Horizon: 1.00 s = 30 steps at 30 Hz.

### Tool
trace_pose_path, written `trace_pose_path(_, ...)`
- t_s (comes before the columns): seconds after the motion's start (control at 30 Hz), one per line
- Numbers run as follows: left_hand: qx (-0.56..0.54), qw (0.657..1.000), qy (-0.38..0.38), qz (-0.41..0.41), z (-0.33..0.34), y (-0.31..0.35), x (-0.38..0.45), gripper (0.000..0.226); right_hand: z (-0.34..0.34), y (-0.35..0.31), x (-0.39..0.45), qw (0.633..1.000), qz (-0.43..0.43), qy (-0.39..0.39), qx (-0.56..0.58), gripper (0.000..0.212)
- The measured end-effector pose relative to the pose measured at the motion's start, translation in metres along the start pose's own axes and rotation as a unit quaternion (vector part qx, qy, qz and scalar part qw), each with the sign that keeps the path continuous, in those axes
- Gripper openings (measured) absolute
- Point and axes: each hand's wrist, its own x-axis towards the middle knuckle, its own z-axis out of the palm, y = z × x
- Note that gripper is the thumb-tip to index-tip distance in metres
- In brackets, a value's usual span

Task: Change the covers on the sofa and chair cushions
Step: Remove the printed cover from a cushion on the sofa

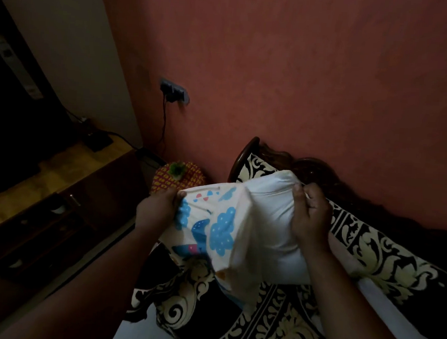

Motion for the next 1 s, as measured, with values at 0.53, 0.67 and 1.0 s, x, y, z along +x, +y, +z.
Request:
trace_pose_path(0.53,-0.086,0.964,-0.236,-0.081,0.014,0.065,-0.014,0.092,-0.003,0.026,-0.006,0.998,0.049,-0.037,0.010,0.039)
trace_pose_path(0.67,-0.008,0.979,-0.194,-0.055,0.020,0.045,-0.013,0.045,-0.011,0.042,-0.007,0.996,0.080,-0.027,-0.002,0.040)
trace_pose_path(1.0,-0.067,0.951,-0.269,-0.133,0.033,0.006,-0.017,0.039,-0.031,0.103,-0.031,0.979,0.196,0.056,-0.030,0.039)
